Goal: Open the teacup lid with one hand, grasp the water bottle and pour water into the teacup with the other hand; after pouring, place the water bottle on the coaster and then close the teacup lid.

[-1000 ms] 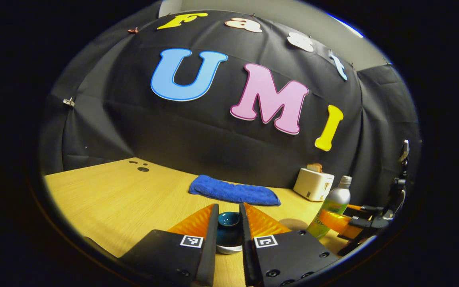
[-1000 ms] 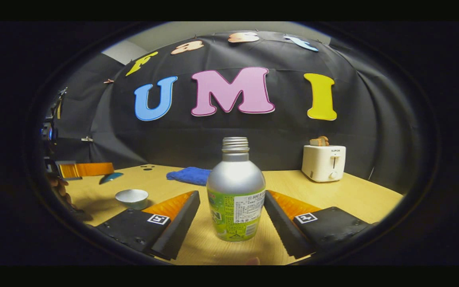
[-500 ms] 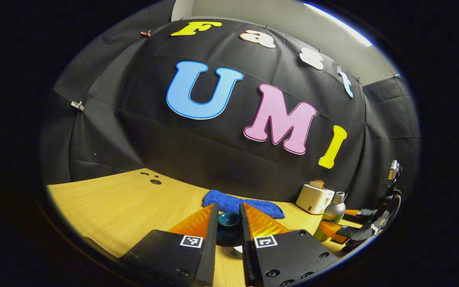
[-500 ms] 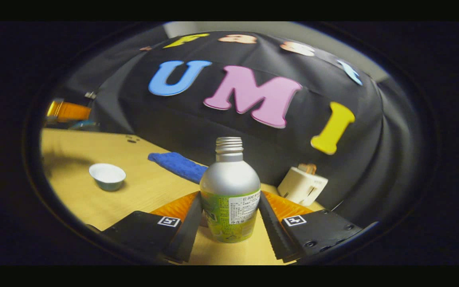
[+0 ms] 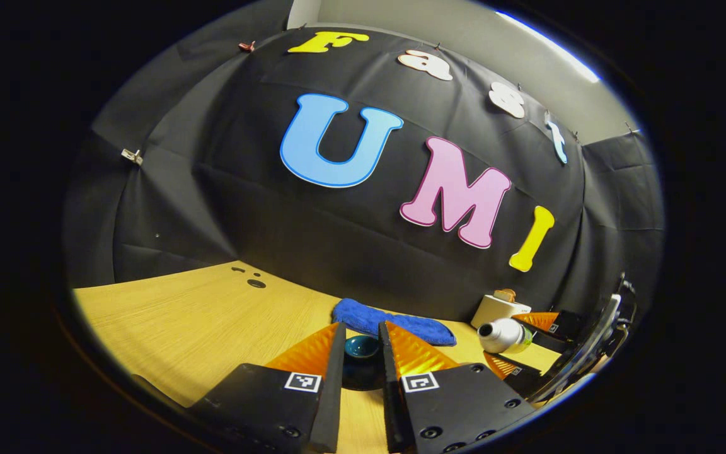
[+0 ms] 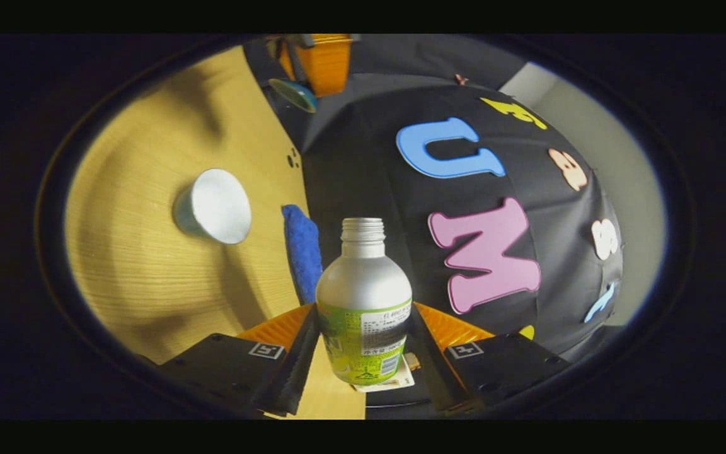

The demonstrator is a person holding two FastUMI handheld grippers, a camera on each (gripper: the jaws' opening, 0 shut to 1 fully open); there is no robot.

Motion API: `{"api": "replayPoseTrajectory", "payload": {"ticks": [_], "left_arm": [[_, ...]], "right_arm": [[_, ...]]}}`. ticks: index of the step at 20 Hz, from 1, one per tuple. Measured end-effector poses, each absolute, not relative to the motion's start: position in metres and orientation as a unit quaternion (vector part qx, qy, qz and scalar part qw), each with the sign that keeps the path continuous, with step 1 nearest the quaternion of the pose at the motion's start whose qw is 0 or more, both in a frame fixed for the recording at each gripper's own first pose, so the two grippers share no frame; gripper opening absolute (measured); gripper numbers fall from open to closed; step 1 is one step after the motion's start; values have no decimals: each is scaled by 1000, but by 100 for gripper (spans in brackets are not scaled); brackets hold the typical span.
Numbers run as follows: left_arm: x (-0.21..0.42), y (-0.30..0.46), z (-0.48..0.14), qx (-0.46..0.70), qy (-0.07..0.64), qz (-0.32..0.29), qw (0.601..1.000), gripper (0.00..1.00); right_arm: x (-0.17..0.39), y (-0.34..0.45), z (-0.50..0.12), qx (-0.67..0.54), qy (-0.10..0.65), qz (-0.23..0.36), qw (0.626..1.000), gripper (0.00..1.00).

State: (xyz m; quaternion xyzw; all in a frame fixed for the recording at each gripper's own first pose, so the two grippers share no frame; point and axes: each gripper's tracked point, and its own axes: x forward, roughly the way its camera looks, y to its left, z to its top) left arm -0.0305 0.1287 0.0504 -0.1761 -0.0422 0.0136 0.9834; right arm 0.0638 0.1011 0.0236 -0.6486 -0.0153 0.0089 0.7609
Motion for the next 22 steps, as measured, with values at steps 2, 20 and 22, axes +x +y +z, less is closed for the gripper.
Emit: {"api": "replayPoseTrajectory", "payload": {"ticks": [2,20,22], "left_arm": [[-31,130,48,-180,-40,13,983,32],[-24,125,41,-190,-25,1,982,32],[-24,125,40,-190,-24,1,981,32]], "right_arm": [[67,107,15,-685,-20,9,728,78],[70,118,-5,-809,-33,37,586,78],[69,119,-3,-818,-39,36,572,78]]}}
